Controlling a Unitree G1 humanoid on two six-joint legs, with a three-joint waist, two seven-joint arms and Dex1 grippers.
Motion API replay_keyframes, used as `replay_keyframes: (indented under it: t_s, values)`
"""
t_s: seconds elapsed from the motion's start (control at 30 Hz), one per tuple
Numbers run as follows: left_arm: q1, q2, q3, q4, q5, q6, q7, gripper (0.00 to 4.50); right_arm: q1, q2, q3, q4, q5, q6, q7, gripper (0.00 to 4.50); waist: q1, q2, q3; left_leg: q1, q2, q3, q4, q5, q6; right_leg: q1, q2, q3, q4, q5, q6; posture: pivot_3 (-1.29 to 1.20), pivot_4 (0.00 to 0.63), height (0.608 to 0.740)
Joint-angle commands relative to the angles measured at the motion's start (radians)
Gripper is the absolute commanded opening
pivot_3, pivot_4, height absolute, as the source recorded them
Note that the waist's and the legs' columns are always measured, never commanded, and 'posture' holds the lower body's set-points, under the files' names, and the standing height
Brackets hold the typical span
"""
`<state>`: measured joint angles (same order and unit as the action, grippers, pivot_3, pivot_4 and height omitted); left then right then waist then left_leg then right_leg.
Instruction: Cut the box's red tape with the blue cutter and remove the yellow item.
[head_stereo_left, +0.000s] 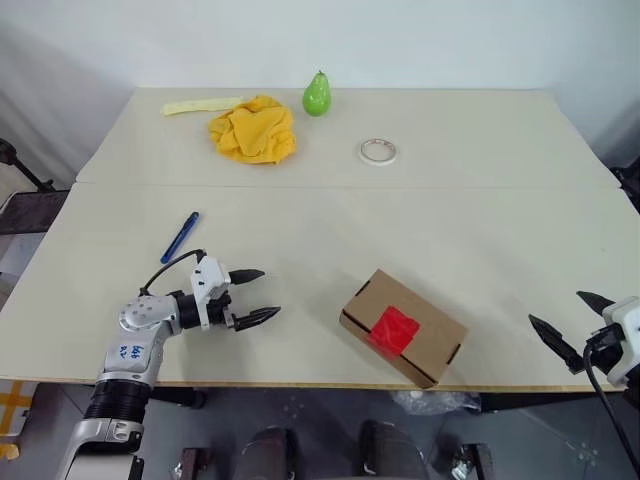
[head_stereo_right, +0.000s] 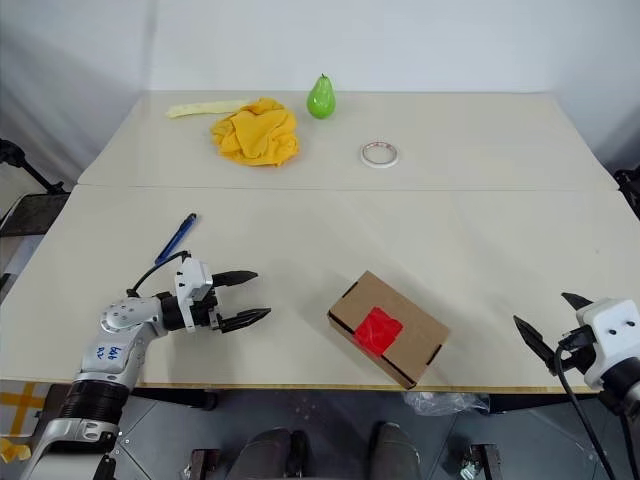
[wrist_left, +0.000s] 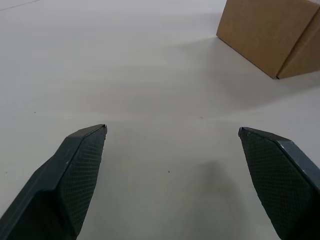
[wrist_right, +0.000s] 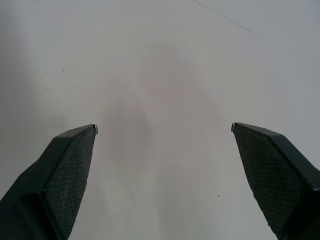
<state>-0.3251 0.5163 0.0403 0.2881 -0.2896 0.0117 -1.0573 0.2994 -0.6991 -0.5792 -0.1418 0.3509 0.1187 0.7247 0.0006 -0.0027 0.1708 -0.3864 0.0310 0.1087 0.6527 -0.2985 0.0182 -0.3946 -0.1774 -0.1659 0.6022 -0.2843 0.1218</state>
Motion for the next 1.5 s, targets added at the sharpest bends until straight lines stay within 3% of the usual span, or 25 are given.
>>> replay_keyframes:
  t_s: [0.03,0.5,0.6,0.97,1.0,1.03,1.23,1.5]
  values:
    - [-0.016,-0.005,0.011,-0.005,-0.01,-0.012,0.012,4.48,0.004,-0.014,-0.038,-0.024,-0.001,0.003,-0.015,4.5,0.0,0.0,0.0,0.0,0.0,0.0,0.0,0.0,0.0,0.0,0.0,0.0,0.0,0.0,0.0,0.0,0.15,0.74]
    - [-0.083,-0.036,-0.008,0.012,0.01,0.041,0.095,4.48,0.029,0.006,-0.033,-0.173,-0.007,0.188,-0.15,4.5,0.001,0.0,0.0,0.0,0.0,0.0,0.001,0.0,0.0,0.0,0.0,0.0,0.002,0.0,0.0,0.0,0.15,0.74]
    - [-0.096,-0.067,0.014,-0.008,0.015,0.027,0.172,3.92,0.076,0.027,-0.03,-0.307,0.026,0.222,-0.152,3.94,0.005,0.0,0.0,0.0,0.0,0.0,0.003,0.0,0.0,0.0,0.0,0.001,0.002,0.0,0.0,0.0,0.15,0.74]
    - [-0.081,-0.053,-0.089,-0.128,0.006,0.199,0.109,0.45,0.188,0.036,0.036,-0.591,0.114,0.456,-0.153,0.04,0.015,0.0,0.0,0.0,0.001,0.0,0.004,-0.001,0.001,0.0,0.0,0.002,0.002,0.0,0.001,0.0,0.15,0.74]
    - [-0.079,-0.051,-0.093,-0.14,0.005,0.213,0.105,0.08,0.182,0.038,0.047,-0.607,0.12,0.473,-0.16,0.0,0.017,0.0,0.0,0.0,0.001,0.0,0.005,-0.001,0.001,0.0,0.0,0.002,0.002,0.0,0.001,0.0,0.15,0.74]
    - [-0.075,-0.052,-0.095,-0.152,0.004,0.224,0.106,0.03,0.174,0.042,0.064,-0.624,0.124,0.495,-0.173,0.0,0.017,-0.001,0.0,0.0,0.001,0.0,0.005,-0.001,0.001,0.0,0.0,0.002,0.002,0.0,0.001,0.0,0.15,0.74]
    - [-0.038,-0.066,-0.1,-0.244,-0.01,0.282,0.124,0.03,0.164,0.049,0.134,-0.721,0.13,0.605,-0.228,0.0,0.024,-0.001,0.0,-0.001,0.001,0.0,0.006,-0.002,0.002,0.0,0.0,0.003,0.001,0.0,0.0,0.0,0.15,0.74]
    - [0.013,-0.117,-0.14,-0.422,-0.024,0.378,0.189,0.03,0.222,0.032,0.059,-0.83,0.229,0.748,-0.222,0.0,0.028,-0.001,0.001,-0.002,0.001,0.0,0.008,-0.005,0.005,0.0,-0.001,0.003,0.0,0.0,0.001,0.0,0.15,0.74]
